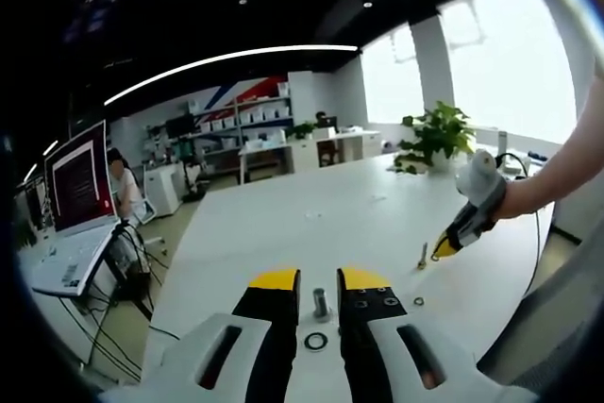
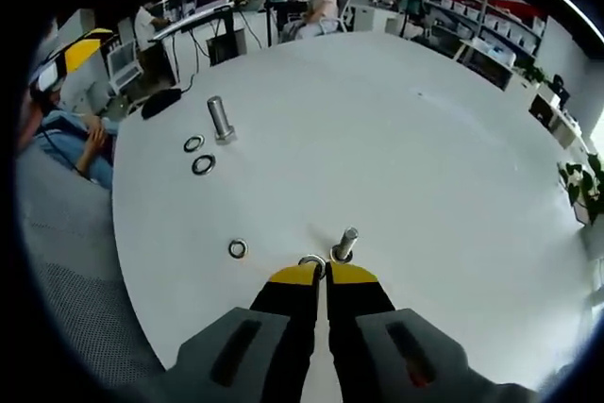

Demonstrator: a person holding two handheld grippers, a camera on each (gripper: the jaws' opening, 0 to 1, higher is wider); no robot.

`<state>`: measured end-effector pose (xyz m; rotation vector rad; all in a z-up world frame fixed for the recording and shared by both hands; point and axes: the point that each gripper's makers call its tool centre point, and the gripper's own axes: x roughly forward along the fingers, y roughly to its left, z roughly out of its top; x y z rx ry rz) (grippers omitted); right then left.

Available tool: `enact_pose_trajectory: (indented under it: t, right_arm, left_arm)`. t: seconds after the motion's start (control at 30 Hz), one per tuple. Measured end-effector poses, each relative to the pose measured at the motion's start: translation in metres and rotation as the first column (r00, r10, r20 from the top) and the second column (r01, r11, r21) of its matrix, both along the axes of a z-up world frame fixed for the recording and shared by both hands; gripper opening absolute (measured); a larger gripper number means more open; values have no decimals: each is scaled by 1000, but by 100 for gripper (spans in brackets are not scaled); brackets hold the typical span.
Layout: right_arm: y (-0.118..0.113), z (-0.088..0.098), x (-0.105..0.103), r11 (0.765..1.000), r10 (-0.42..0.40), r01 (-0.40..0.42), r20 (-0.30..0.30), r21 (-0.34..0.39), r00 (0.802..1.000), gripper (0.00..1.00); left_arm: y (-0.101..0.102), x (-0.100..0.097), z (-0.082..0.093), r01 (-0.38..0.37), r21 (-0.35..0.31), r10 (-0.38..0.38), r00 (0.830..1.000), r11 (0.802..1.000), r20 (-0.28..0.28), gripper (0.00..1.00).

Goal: Place the washer onto the threaded stud by aligning its center hole with the stud, sliding it down to the base, and recovering from edge contact or off-axis alignment until the washer reaches the visible bottom stop.

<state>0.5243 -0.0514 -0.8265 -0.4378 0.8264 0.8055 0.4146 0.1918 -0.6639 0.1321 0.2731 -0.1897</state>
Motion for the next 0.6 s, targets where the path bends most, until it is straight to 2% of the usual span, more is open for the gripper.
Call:
enact_pose_trajectory:
  t: [0.07, 0.13, 0.6]
  right_arm:
    - [-2, 1, 3, 1000, -3, 3, 5, -2, 1000, 4]
    - [-2, 3, 5, 1000, -8, 8, 7, 3, 1000, 4]
    - [-1, 22, 18, 999, -23, 22, 39, 28, 999, 4]
  left_arm:
    - [-1, 1, 3, 2, -33, -1, 1000, 999, 12, 14]
    - [1, 0, 2, -5, -4, 5, 1000, 1000, 7, 14]
    - [-1, 0, 1, -3, -14, 3, 1000, 1000, 3, 14]
